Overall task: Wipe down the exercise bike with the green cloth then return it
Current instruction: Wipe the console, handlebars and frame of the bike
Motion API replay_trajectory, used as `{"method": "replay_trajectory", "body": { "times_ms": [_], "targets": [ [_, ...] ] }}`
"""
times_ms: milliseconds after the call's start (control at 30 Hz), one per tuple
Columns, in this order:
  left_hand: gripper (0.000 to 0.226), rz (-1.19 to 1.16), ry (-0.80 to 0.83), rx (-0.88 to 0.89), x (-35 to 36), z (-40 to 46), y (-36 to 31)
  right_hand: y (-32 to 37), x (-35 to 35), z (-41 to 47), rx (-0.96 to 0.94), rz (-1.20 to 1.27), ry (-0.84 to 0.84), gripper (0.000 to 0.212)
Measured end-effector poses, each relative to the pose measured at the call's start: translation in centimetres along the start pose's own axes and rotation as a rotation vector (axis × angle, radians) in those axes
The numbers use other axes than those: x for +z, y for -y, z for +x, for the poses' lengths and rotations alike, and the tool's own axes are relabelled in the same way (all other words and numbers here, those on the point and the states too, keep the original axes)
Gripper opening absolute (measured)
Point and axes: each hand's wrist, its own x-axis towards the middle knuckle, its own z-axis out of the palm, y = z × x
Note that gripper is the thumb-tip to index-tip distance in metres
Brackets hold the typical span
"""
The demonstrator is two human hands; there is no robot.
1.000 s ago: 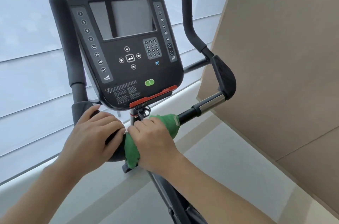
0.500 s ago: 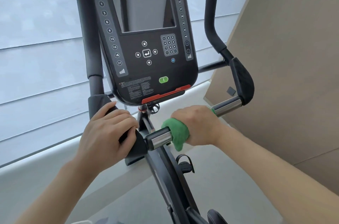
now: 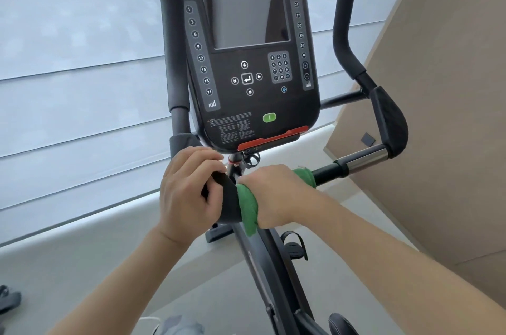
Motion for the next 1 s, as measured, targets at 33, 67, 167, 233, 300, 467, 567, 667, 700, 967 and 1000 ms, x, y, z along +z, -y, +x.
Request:
{"method": "replay_trajectory", "body": {
  "times_ms": [33, 67, 167, 233, 300, 467, 567, 667, 700, 967, 1000],
  "targets": [
    [0.026, 0.005, -0.007, -0.037, 0.0, -0.1, 0.0, 0.7, 0.4, -0.2, -0.007, 0.046, -0.051, 0.033],
    [0.027, 0.002, -0.011, -0.069, -0.1, -0.3, 0.0, 0.9, 0.6, -0.5, -0.001, 0.104, -0.081, 0.035],
    [0.028, -0.053, 0.036, -0.072, -0.4, -1.0, 0.4, -0.5, -0.8, -2.4, 0.029, 0.42, 0.001, 0.046],
    [0.03, -0.057, 0.118, -0.036, -1.0, -1.7, 0.9, -1.7, -2.5, -3.3, 0.05, 0.628, 0.041, 0.042],
    [0.033, -0.056, 0.195, -0.021, -1.6, -2.3, 1.3, -2.7, -3.8, -3.6, 0.087, 0.686, -0.065, 0.039],
    [0.027, -0.19, 0.191, -0.125, -2.6, -2.8, 0.8, -1.1, -4.3, -2.4, 0.182, 0.858, -0.567, 0.038],
    [0.023, -0.212, 0.168, -0.163, -4.1, -3.1, 0.5, 2.3, -3.9, 0.0, 0.156, 1.071, -0.662, 0.03],
    [0.023, -0.212, 0.144, -0.199, -6.3, -2.8, 1.2, 6.0, -3.0, 3.1, 0.159, 1.141, -0.426, 0.029],
    [0.023, -0.209, 0.132, -0.207, -6.8, -2.5, 1.6, 7.0, -2.6, 4.2, 0.196, 1.094, -0.373, 0.037],
    [0.008, -0.286, 0.29, -0.167, -7.5, -0.2, 5.5, 5.0, -3.4, 9.1, 0.325, 1.17, 0.048, 0.039],
    [0.006, -0.324, 0.297, -0.164, -7.3, -0.1, 6.0, 5.0, -3.3, 9.1, 0.327, 1.155, 0.046, 0.039]
  ]
}}
